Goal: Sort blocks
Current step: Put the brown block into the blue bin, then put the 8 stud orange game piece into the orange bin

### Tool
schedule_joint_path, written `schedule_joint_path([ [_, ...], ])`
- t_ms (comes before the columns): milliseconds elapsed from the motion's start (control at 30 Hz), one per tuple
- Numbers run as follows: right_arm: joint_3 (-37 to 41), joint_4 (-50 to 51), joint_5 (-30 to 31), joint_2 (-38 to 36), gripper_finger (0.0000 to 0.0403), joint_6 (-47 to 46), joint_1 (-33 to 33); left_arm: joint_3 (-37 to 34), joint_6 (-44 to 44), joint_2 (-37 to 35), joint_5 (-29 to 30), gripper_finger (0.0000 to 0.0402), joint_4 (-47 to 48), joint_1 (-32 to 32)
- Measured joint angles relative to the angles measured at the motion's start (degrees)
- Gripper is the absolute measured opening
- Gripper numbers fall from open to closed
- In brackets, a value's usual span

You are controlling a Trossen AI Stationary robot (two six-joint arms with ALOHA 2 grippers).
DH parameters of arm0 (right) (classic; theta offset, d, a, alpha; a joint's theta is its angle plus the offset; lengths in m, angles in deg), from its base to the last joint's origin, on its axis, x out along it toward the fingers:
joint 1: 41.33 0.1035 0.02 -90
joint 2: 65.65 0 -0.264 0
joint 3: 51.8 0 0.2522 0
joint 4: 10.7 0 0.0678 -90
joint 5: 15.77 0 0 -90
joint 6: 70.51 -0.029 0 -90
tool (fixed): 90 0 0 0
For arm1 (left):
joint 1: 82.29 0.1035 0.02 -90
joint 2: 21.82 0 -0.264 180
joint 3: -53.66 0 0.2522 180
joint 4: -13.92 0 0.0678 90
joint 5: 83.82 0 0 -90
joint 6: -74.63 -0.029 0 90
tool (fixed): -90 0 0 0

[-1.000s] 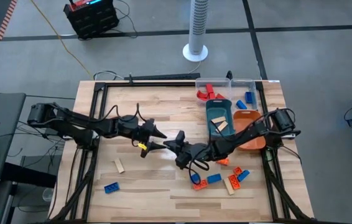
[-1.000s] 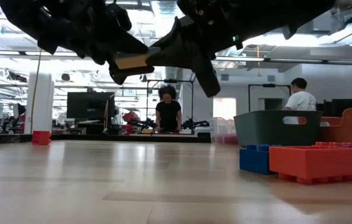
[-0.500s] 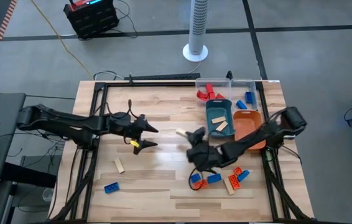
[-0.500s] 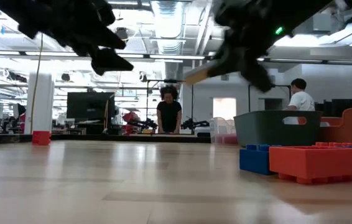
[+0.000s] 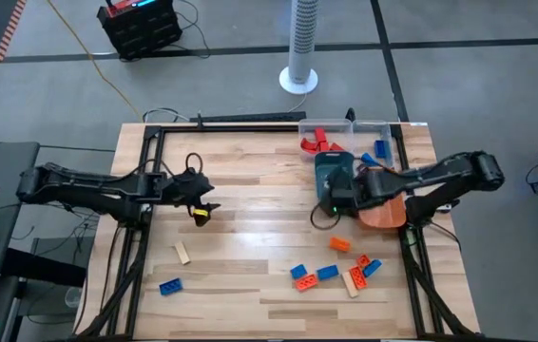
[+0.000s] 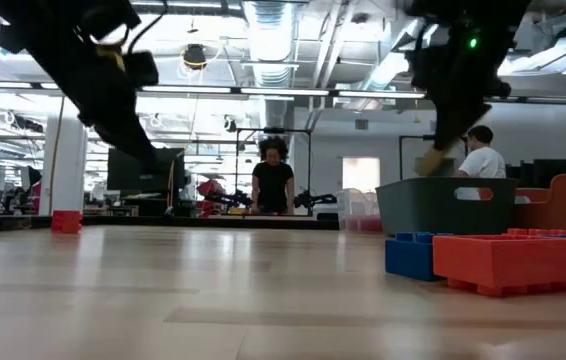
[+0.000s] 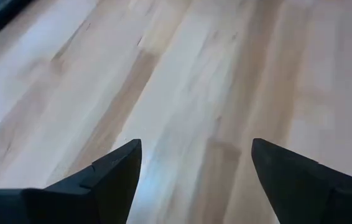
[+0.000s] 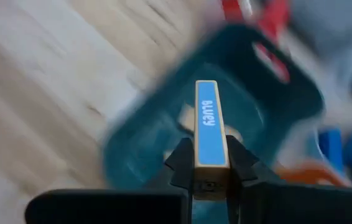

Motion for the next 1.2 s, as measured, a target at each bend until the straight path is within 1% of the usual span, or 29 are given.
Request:
schedule_joint_path([
  [67, 0.24, 2.44, -2.34, 0.57, 0.0048, -1.46, -2.86, 0.00, -0.32, 1.14, 0.33, 0.0294, 1.27, 1.56],
  [200, 1.73, 1.49, -2.82, 0.62, 0.0069, 1.88, -5.78, 0.00, -0.70, 3.17, 1.11, 0.0292, 4.23, 5.05],
  [367, 1.73, 2.96, -3.02, 0.40, 0.0127, 4.02, -6.44, 1.23, -1.38, 6.38, 1.24, 0.0292, 11.54, 7.94],
  [533, 1.73, 3.40, -2.67, 0.42, 0.0193, 6.93, -6.88, 6.88, -5.25, 11.08, 1.35, 0.0292, 22.10, 8.15],
  [667, 1.73, 2.89, -1.96, 0.42, 0.0227, 7.79, -6.88, 12.02, -10.23, 14.93, 0.95, 0.0292, 29.20, 8.15],
  [800, 1.73, 0.39, 2.94, 0.42, 0.0233, 7.51, -6.63, 17.57, -11.16, 20.63, 0.89, 0.0292, 37.75, 8.15],
  [900, 1.73, -4.39, 8.42, 0.43, 0.0231, 8.31, -6.15, 20.68, -12.97, 25.74, 0.96, 0.0292, 41.99, 8.15],
  [967, 1.73, -8.29, 11.02, 0.44, 0.0228, 10.94, -5.96, 21.94, -14.88, 29.78, 1.64, 0.0292, 44.96, 8.15],
  [1033, 1.73, -10.68, 11.22, 0.44, 0.0227, 15.00, -6.00, 22.50, -16.84, 33.52, 2.54, 0.0292, 48.57, 8.15],
  [1200, 1.73, -9.44, 11.22, 0.36, 0.0226, 15.39, -6.00, 22.58, -19.21, 41.04, 4.27, 0.0292, 54.11, 8.15],
])
